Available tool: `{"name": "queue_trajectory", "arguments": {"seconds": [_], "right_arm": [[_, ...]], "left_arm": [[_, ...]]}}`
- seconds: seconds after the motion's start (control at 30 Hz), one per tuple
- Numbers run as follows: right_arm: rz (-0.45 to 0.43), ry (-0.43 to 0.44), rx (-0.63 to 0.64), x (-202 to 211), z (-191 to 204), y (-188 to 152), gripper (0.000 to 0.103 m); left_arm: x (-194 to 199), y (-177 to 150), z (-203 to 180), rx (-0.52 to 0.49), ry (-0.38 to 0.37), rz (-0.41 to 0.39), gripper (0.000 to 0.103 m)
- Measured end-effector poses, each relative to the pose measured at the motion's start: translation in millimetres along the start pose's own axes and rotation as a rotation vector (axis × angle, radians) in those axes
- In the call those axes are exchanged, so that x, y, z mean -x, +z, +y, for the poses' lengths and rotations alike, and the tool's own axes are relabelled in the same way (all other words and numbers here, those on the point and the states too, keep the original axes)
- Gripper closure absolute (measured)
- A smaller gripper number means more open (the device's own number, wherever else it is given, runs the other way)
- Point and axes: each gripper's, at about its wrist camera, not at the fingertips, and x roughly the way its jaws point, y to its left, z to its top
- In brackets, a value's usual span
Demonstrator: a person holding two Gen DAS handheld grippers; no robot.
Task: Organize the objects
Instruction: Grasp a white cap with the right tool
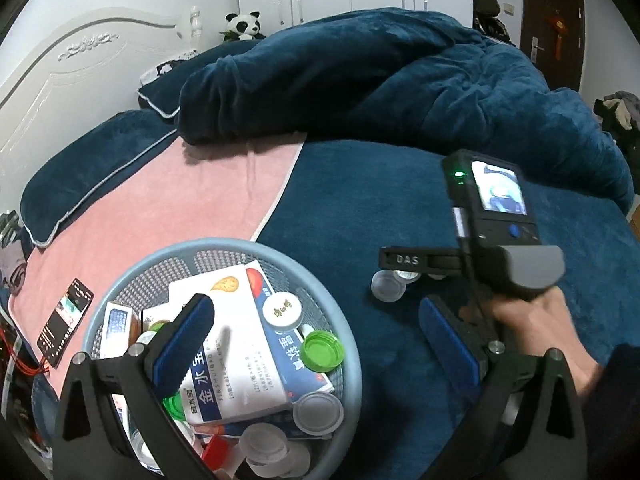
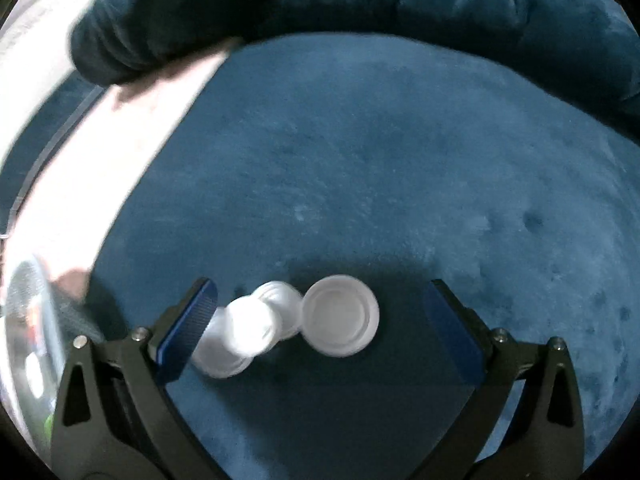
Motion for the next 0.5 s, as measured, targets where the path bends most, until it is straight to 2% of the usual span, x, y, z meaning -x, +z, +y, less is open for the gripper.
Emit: {"name": "queue_trajectory", "arguments": {"seconds": [0.13, 0.27, 0.37, 0.5], "right_arm": [[0.080, -0.056, 0.047, -2.6, -5.1, -20.1, 0.000], [0.082, -0.130, 0.026, 19.5, -28.0, -49.9, 0.000], [0.042, -0.119, -0.009, 36.9, -40.9, -65.5, 0.000], [0.004, -0.065, 0.008, 45.4, -30.2, -68.4, 0.000]], "left_arm": [[-0.8, -0.5, 2.2, 0.006, -0.014, 0.005, 0.000], [0.0, -0.9, 9.7, 0.032, -0.024, 0.006, 0.000], [1.8, -2.2, 12.8, 0.045, -0.030, 0.009, 0.000], [6.0, -2.5, 13.8, 0.044, -0.026, 0.000, 0.000]]}}
